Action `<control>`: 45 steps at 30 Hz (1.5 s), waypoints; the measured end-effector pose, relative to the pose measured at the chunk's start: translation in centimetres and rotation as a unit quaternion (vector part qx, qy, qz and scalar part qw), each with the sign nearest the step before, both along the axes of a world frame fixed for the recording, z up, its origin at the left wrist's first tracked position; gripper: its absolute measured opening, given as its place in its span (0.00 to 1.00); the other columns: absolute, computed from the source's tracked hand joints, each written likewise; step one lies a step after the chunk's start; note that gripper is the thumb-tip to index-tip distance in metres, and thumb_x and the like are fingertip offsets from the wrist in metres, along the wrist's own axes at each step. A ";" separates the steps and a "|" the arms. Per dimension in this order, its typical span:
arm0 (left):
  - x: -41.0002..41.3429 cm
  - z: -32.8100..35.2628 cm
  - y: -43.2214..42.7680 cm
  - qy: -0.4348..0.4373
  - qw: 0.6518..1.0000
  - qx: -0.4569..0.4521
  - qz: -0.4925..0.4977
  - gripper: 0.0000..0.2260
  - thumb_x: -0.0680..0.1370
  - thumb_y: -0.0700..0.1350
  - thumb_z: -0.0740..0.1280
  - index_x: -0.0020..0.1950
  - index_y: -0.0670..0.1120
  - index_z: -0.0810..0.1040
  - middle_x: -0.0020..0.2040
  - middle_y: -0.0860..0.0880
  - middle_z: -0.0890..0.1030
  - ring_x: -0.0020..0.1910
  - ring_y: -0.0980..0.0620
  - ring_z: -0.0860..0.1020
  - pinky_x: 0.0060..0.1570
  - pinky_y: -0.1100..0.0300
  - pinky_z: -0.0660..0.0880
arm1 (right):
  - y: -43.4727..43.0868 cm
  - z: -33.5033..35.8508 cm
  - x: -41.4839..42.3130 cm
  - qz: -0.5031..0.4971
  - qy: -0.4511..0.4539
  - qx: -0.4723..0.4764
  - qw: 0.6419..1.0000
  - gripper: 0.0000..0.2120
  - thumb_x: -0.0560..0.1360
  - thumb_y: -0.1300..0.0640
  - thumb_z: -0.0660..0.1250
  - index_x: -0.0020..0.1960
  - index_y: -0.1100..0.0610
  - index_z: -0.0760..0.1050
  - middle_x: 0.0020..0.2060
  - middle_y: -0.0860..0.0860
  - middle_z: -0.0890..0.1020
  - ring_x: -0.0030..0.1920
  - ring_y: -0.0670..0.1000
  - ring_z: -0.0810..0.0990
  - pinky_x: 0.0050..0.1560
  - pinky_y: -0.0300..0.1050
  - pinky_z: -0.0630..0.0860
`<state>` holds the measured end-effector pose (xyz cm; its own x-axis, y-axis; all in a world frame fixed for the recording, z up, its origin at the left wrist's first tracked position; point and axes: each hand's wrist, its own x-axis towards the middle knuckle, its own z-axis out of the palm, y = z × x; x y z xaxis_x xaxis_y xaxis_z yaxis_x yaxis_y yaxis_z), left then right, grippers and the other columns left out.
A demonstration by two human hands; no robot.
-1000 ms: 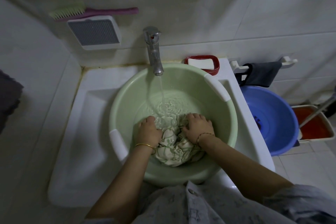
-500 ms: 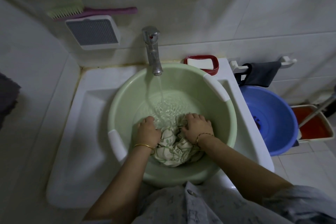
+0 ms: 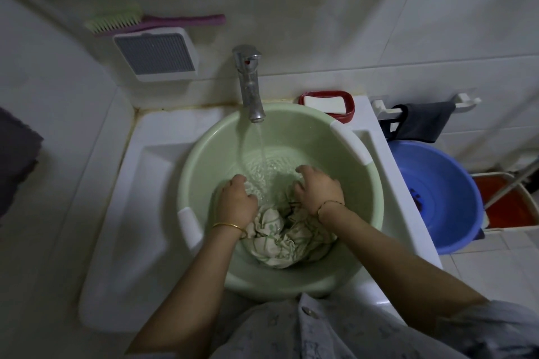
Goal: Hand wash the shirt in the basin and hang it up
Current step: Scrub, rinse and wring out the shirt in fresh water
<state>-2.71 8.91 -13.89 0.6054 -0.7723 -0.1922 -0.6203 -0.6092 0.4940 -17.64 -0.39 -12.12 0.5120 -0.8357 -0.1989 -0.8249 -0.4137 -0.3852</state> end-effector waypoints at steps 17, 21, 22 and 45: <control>0.3 3.3 -1.8 0.001 0.993 -0.114 0.020 0.19 0.74 0.36 0.63 0.64 0.41 0.73 0.60 0.39 0.76 0.59 0.40 0.74 0.56 0.55 0.68 | -6.2 14.8 10.9 -0.063 -0.515 0.224 0.825 0.03 0.78 0.63 0.63 0.52 0.58 0.73 0.35 0.54 0.75 0.24 0.46 0.77 0.33 0.44 0.79; 0.5 3.0 -1.7 0.001 0.992 -0.124 0.024 0.18 0.73 0.36 0.63 0.63 0.41 0.74 0.58 0.38 0.76 0.57 0.40 0.75 0.56 0.51 0.72 | -7.6 14.6 12.0 -0.093 -0.526 0.229 0.814 0.11 0.76 0.68 0.65 0.37 0.57 0.71 0.31 0.54 0.75 0.21 0.41 0.76 0.28 0.37 0.76; 0.5 2.9 -1.7 0.001 0.992 -0.125 0.024 0.18 0.73 0.36 0.63 0.63 0.42 0.74 0.58 0.39 0.76 0.56 0.40 0.75 0.57 0.51 0.73 | -7.7 14.6 12.1 -0.097 -0.535 0.239 0.804 0.11 0.76 0.69 0.64 0.37 0.58 0.70 0.31 0.55 0.75 0.22 0.41 0.76 0.29 0.37 0.77; 1.2 1.8 -1.1 -0.004 0.993 -0.118 0.029 0.19 0.72 0.36 0.63 0.64 0.41 0.73 0.57 0.39 0.77 0.56 0.41 0.76 0.57 0.48 0.74 | -8.8 13.3 12.1 -0.041 -0.393 -0.002 0.918 0.12 0.80 0.57 0.59 0.58 0.60 0.76 0.47 0.58 0.83 0.48 0.59 0.81 0.54 0.55 0.76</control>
